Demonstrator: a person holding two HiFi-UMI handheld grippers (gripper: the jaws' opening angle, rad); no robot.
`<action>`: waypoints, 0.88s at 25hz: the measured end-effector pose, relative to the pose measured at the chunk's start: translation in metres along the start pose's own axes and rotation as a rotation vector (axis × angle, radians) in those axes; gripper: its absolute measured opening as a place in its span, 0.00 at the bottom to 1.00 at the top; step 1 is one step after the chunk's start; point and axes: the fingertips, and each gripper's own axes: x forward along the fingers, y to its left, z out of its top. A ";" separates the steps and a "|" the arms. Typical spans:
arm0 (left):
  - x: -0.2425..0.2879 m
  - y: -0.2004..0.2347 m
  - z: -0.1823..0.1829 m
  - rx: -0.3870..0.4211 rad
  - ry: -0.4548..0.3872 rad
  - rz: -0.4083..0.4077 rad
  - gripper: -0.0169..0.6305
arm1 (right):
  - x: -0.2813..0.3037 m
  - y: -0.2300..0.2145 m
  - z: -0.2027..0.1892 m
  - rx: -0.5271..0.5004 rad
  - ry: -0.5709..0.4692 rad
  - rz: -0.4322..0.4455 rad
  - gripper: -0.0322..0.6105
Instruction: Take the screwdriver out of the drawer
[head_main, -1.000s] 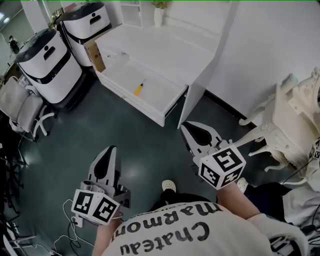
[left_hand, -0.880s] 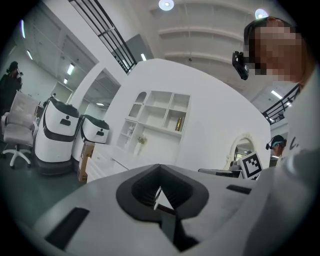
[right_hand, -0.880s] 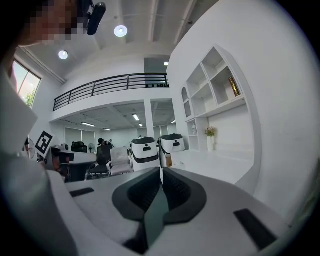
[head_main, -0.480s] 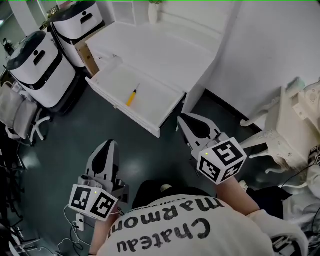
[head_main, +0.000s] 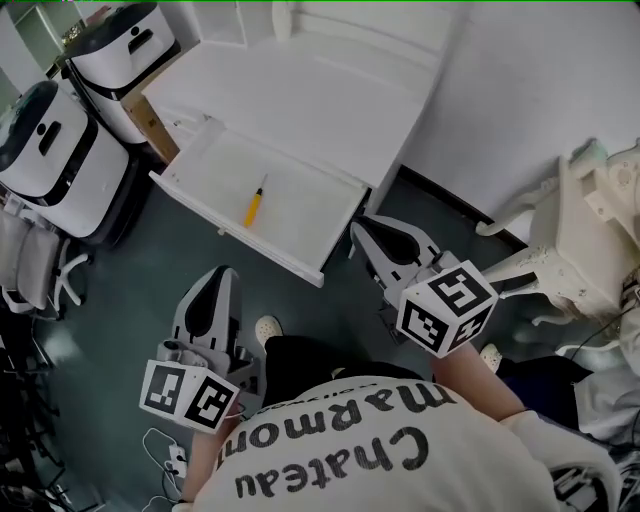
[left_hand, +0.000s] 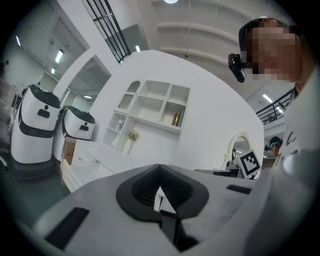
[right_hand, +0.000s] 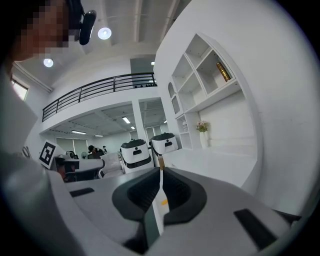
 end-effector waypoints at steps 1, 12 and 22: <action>0.007 0.008 0.004 0.001 0.004 -0.009 0.06 | 0.009 -0.002 0.002 0.004 0.002 -0.011 0.11; 0.079 0.121 0.057 0.009 0.049 -0.103 0.06 | 0.126 -0.007 0.027 0.030 0.013 -0.128 0.11; 0.114 0.218 0.073 -0.025 0.104 -0.129 0.06 | 0.220 -0.013 0.023 0.072 0.051 -0.216 0.11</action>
